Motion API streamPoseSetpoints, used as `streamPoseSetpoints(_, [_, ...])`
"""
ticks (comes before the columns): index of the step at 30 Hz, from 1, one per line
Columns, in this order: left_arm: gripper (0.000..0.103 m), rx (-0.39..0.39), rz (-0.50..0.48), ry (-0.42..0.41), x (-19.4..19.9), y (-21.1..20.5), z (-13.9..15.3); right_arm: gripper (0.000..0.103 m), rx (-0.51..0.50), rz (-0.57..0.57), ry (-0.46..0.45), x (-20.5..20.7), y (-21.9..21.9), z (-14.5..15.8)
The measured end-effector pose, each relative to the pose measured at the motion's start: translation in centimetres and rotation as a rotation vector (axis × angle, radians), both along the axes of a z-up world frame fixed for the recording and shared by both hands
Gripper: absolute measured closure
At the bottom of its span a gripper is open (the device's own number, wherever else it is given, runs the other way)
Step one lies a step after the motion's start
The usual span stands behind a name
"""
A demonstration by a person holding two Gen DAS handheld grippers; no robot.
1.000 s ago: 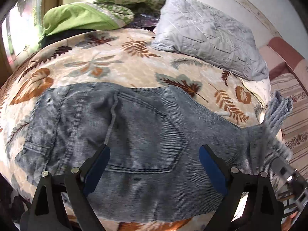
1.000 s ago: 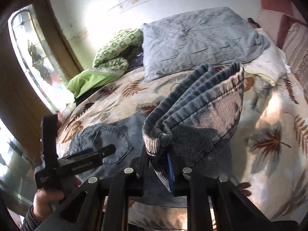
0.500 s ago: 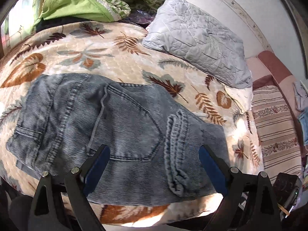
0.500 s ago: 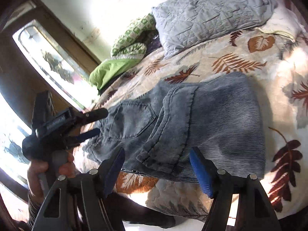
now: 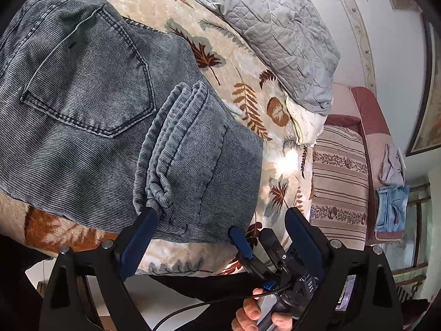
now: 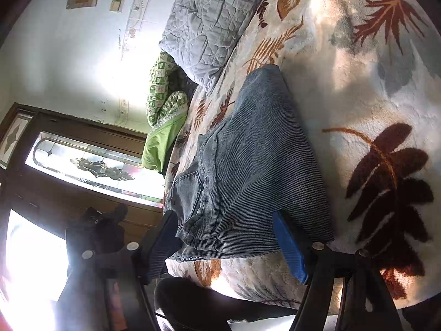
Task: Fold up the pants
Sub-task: 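Fold the hem over toward the waistband with the right gripper, then grasp the folded leg hems with the left gripper and pull them straight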
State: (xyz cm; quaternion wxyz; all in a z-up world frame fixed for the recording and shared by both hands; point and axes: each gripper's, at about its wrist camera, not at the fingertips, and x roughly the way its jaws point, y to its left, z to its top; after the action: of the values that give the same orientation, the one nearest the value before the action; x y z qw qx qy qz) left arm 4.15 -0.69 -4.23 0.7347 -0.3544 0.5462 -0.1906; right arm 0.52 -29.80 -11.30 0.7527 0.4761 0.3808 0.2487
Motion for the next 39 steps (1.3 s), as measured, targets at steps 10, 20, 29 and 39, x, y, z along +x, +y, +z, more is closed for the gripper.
streamPoseSetpoints(10, [0.044, 0.115, 0.052, 0.085, 1.3, -0.4, -3.2, 0.029, 0.039, 0.009, 0.000, -0.5, -0.3, -0.4])
streamPoseSetpoints(20, [0.094, 0.238, 0.031, -0.033, -1.7, -0.5, -1.4, 0.029, 0.018, 0.004, -0.008, -0.9, -0.5, 0.1])
streamPoseSetpoints(29, [0.092, 0.231, 0.051, 0.043, -1.2, 0.9, -5.1, 0.027, -0.065, -0.015, -0.106, -1.1, -1.0, 4.7])
streamPoseSetpoints(39, [0.067, 0.238, 0.025, -0.072, 0.2, 1.8, -0.3, 0.025, -0.004, 0.049, 0.080, 3.6, -0.8, 0.0])
